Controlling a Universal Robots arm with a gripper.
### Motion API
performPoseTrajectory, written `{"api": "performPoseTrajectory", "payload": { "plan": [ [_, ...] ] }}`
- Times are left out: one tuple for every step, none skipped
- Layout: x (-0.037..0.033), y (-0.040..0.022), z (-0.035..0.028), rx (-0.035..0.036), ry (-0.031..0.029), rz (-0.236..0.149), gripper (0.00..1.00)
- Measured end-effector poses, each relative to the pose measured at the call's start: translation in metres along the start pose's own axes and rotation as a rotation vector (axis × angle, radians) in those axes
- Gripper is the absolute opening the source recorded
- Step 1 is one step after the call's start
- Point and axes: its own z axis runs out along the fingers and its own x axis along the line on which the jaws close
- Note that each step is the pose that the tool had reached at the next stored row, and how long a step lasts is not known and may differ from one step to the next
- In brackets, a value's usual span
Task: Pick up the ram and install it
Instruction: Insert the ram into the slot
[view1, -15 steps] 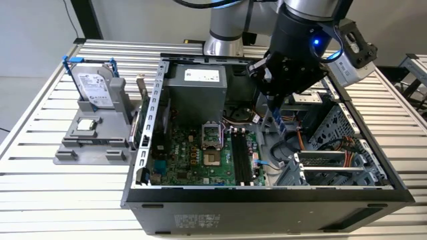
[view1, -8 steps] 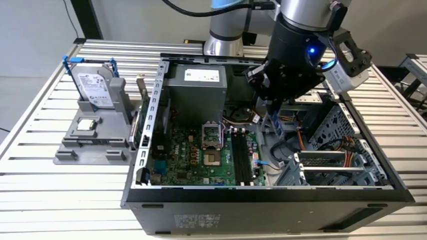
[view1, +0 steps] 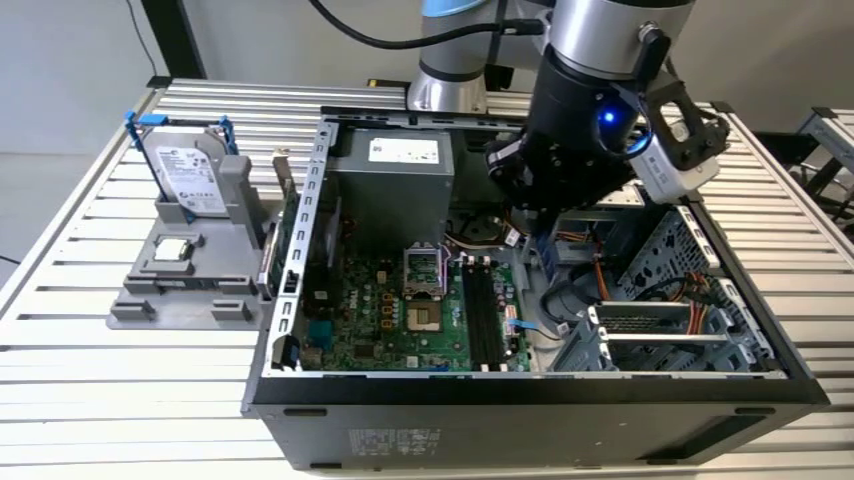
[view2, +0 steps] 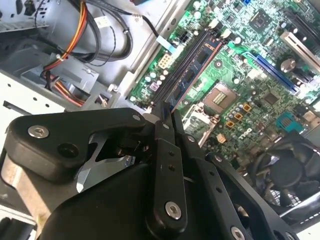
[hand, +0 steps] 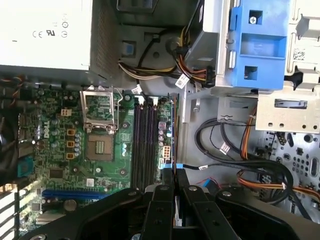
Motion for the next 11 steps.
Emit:
{"api": "performPoseTrajectory", "payload": {
  "plan": [
    [0.0007,0.0000,0.0015,0.0015,-0.0001,0.008,0.00],
    [0.0016,0.0000,0.0034,0.0031,-0.0004,0.017,0.00],
    [0.0028,0.0000,0.0051,0.0051,-0.0005,0.024,0.00],
    [0.0040,0.0001,0.0068,0.0074,-0.0006,0.030,0.00],
    [0.0052,0.0003,0.0086,0.0097,-0.0008,0.037,0.00],
    [0.0061,0.0005,0.0104,0.0118,-0.0009,0.044,0.00],
    [0.0068,0.0008,0.0123,0.0139,-0.0011,0.052,0.00],
    [0.0074,0.0008,0.0140,0.0151,-0.0011,0.059,0.00],
    [0.0081,0.0008,0.0159,0.0153,-0.0013,0.064,0.00],
    [0.0088,0.0009,0.0176,0.0155,-0.0014,0.069,0.00],
    [0.0095,0.0012,0.0195,0.0156,-0.0015,0.073,0.00]
  ]
}}
